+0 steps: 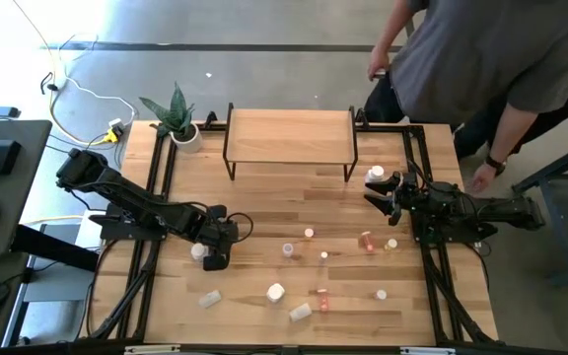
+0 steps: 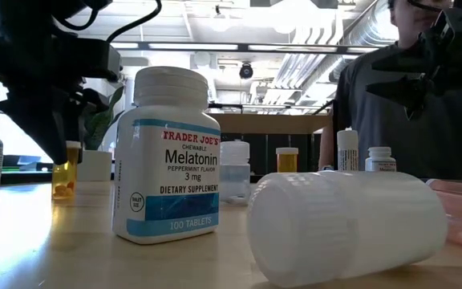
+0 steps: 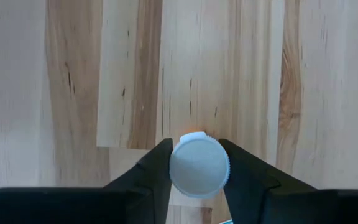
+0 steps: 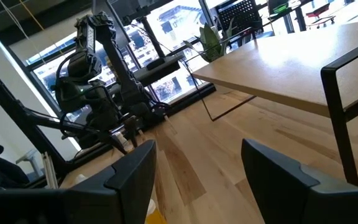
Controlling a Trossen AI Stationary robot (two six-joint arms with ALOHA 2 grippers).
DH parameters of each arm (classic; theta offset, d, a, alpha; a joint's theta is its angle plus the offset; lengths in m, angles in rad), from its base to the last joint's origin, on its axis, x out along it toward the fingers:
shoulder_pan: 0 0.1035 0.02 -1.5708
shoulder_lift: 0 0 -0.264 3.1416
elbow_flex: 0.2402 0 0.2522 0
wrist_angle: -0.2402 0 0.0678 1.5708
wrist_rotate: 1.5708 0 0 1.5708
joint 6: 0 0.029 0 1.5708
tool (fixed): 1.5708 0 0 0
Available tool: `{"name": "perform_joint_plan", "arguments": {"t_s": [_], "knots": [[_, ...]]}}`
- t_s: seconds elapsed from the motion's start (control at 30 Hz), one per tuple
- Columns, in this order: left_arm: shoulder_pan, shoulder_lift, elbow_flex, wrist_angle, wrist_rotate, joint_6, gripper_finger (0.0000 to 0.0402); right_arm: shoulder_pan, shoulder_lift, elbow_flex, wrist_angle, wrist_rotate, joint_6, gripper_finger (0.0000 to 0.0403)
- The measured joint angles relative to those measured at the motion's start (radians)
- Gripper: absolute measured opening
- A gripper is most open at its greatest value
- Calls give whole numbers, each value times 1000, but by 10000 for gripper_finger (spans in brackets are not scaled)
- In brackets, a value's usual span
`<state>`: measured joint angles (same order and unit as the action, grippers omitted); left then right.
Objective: Pick and place medicine bottles onto shelf by color
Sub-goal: Put the left orange pill bottle on the shelf
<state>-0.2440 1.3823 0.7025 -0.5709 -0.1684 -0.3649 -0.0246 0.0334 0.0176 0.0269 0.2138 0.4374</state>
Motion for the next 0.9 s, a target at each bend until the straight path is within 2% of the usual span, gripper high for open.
{"name": "perform_joint_plan", "arguments": {"t_s": [0.23,0.4,0.6,0.9], "knots": [[0,0,1,-1,35,-1,109,0,0,0,0,0,0,227],[3,0,52,-16,53,1,111,0,0,0,0,0,0,227],[44,0,168,-60,55,14,108,0,0,0,0,0,0,227],[180,-1,404,-266,52,92,112,0,0,0,0,0,0,227]]}}
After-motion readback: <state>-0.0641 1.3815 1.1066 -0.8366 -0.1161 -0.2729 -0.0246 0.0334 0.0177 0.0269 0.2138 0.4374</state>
